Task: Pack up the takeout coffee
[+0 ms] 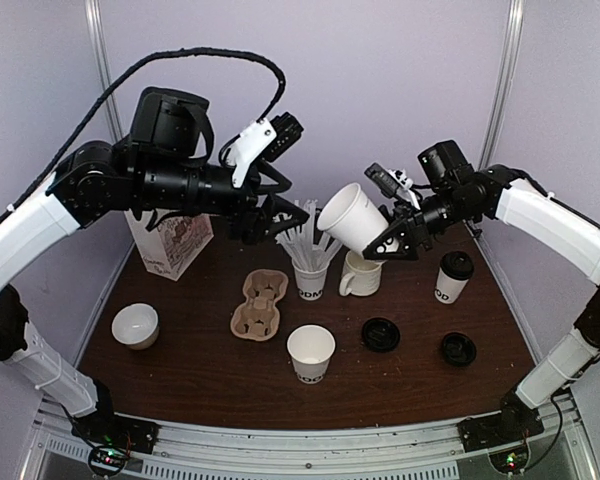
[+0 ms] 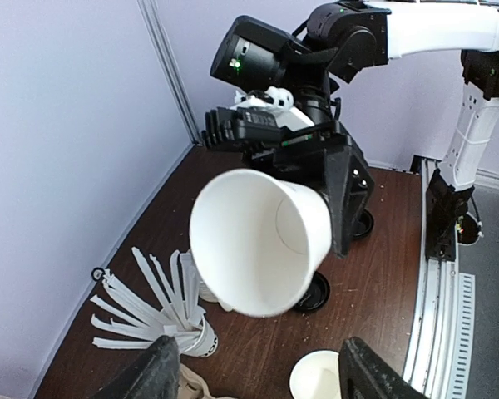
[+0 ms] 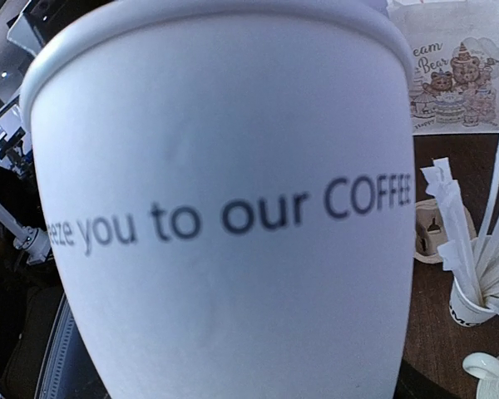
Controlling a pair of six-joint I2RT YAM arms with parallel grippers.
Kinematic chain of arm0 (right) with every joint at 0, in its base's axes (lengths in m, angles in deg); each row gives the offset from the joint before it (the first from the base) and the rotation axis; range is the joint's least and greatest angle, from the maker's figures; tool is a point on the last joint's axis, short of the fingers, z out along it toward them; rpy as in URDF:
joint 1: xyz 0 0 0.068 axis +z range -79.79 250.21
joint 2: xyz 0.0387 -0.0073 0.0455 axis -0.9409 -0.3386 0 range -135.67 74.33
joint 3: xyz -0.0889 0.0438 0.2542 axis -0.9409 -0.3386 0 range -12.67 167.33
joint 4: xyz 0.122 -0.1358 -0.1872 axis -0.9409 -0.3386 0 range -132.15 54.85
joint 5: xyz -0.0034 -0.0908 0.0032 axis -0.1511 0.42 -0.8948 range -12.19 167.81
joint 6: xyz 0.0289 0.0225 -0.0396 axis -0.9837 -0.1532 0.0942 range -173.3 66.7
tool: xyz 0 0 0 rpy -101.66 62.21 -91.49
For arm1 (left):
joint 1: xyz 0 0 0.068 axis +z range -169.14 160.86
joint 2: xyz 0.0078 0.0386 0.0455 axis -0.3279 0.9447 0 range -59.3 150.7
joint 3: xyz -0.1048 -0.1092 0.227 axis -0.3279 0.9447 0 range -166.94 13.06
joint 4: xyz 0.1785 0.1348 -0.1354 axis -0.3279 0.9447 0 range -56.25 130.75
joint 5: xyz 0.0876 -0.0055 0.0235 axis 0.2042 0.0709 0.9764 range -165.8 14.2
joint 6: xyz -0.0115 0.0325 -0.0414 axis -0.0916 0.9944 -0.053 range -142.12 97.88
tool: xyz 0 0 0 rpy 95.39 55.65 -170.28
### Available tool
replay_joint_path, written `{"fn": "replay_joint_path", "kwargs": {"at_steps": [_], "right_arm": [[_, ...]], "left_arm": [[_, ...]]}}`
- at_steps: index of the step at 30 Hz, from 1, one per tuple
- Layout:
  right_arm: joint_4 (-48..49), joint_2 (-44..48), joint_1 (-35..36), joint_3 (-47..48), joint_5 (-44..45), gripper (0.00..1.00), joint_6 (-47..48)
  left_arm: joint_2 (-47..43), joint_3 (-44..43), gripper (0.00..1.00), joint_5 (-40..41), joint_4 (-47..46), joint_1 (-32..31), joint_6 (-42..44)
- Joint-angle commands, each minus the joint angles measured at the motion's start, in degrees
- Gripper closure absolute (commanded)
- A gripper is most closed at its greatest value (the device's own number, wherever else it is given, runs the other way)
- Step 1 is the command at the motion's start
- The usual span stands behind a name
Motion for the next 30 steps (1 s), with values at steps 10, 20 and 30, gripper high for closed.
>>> {"fn": "replay_joint_path", "kwargs": {"at_steps": [10, 20, 30], "right_arm": [[-7.98, -1.44, 3.82, 4.96, 1.79, 0.24, 7.15], [-9.13, -1.51, 3.93, 5.10, 2.18, 0.16, 8.39], [-16.70, 0.85, -4.35, 3.11, 4.19, 0.01, 15.57]], "left_arm": [[9.29, -3.89, 0.43, -23.45, -3.20, 3.03, -2.97], [9.70, -4.17, 1.00, -20.16, -2.61, 3.10, -0.34], [-0.33, -0.11, 1.00, 1.13, 15.87, 3.06, 0.81]]}}
